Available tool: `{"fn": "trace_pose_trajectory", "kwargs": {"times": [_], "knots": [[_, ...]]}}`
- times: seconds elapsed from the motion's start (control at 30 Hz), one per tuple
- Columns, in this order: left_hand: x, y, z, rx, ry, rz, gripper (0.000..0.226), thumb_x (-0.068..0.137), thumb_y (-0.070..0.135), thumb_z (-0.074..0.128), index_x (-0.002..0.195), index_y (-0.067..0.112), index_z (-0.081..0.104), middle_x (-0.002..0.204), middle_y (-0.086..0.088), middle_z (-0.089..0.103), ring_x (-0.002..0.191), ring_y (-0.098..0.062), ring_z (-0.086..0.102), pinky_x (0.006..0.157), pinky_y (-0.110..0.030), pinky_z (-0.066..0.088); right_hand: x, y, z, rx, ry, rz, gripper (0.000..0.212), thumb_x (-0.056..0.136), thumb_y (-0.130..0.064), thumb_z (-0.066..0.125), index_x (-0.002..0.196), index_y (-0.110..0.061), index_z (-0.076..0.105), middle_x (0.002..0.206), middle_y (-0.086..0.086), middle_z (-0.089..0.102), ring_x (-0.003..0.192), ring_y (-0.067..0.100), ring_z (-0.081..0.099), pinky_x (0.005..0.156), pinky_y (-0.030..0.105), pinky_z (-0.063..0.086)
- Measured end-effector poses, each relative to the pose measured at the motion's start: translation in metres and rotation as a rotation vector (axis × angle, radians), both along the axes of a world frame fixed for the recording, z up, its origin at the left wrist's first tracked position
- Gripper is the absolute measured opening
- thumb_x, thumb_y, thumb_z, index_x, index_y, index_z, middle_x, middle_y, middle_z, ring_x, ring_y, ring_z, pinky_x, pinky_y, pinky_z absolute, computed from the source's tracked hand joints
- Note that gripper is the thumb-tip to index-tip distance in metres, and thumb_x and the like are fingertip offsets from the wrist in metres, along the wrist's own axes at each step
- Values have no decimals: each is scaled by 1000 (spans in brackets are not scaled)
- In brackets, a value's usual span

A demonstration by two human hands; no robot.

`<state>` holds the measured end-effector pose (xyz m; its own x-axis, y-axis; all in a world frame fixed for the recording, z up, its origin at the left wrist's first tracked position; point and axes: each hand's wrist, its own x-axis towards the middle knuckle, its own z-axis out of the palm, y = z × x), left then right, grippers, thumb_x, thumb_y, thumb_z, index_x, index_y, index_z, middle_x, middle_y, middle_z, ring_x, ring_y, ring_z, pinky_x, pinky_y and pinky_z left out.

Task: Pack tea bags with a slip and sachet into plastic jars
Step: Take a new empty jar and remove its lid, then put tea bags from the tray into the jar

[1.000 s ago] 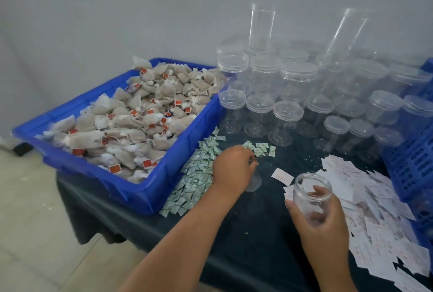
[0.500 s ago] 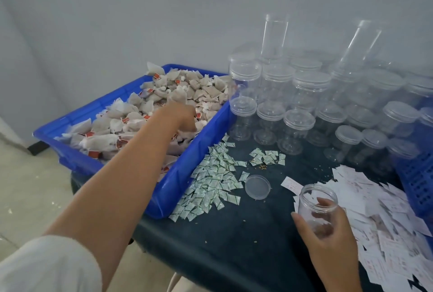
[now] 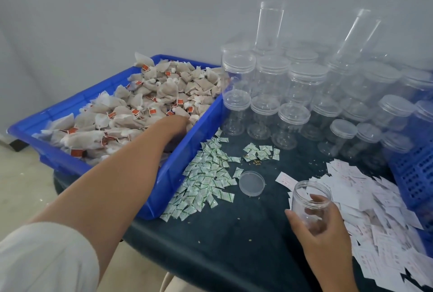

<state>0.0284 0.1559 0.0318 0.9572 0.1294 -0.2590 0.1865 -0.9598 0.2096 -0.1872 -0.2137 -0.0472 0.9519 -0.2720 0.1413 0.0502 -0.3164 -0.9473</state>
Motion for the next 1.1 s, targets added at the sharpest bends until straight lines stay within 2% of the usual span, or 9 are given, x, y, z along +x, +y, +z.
{"fn": "trace_pose_trajectory", "kwargs": {"times": [0.13, 0.2, 0.27, 0.33, 0.5, 0.57, 0.73, 0.83, 1.1], "knots": [[7, 6, -2, 121, -58, -33, 35, 92, 13, 62, 126, 13, 68, 129, -11, 56, 98, -28, 65, 89, -43, 59, 0, -1, 0, -10, 10, 10, 48, 79, -26, 95, 112, -40, 62, 103, -37, 68, 90, -8, 65, 75, 20, 44], [8, 10, -2, 67, -78, -67, 22, 92, 18, 61, 112, 13, 68, 119, -9, 62, 88, -22, 61, 75, -36, 53, 0, -2, -1, -8, 4, 3, 48, 79, -28, 95, 112, -42, 62, 104, -36, 68, 90, -8, 65, 75, 20, 44], [10, 14, 3, -79, -186, -43, 16, 91, 26, 62, 99, 12, 60, 105, -7, 69, 78, -14, 61, 62, -30, 45, 0, -2, 0, -12, -7, -2, 49, 78, -39, 97, 112, -43, 62, 105, -35, 68, 90, -5, 65, 74, 20, 44], [4, 13, 20, -296, -333, 42, 34, 84, 36, 66, 108, 13, 60, 99, -3, 71, 76, -13, 68, 58, -29, 51, 0, -2, 1, -15, -17, -10, 50, 74, -47, 94, 112, -42, 62, 104, -35, 68, 89, -1, 66, 74, 21, 44], [-29, 1, 80, -784, -549, 218, 39, 80, 46, 70, 113, 25, 61, 105, -5, 72, 83, -17, 71, 65, -34, 61, 2, -3, -1, -28, -16, 0, 46, 79, -30, 95, 109, -44, 63, 104, -33, 68, 89, -4, 65, 74, 18, 44], [-46, -13, 98, -787, -553, 121, 27, 82, 42, 74, 104, 28, 64, 102, -6, 73, 83, -18, 70, 70, -39, 59, 1, -3, -1, -42, -37, 21, 50, 78, -28, 95, 106, -52, 61, 103, -33, 69, 91, -3, 66, 73, 15, 44], [-92, -75, 122, -767, -442, -183, 21, 84, 25, 79, 99, 33, 67, 80, 16, 72, 63, 1, 66, 52, -16, 50, -1, 1, 5, -126, -104, 110, 64, 71, -38, 95, 108, -72, 56, 109, -35, 69, 93, -4, 66, 74, 3, 47], [-113, -121, 110, -754, -257, -340, 27, 81, 26, 83, 100, 37, 68, 87, 19, 73, 67, 0, 69, 53, -16, 51, -4, 2, 9, -157, -102, 141, 60, 67, -61, 91, 115, -69, 57, 116, -34, 69, 100, -5, 69, 76, 5, 49], [-130, -205, 60, -429, -35, -549, 39, 72, 46, 87, 102, 42, 62, 95, 21, 66, 80, 7, 62, 60, -15, 44, -1, -6, -3, -148, -63, 150, 60, 68, -68, 85, 118, -45, 62, 111, -21, 73, 98, 6, 72, 80, 29, 61]]}}
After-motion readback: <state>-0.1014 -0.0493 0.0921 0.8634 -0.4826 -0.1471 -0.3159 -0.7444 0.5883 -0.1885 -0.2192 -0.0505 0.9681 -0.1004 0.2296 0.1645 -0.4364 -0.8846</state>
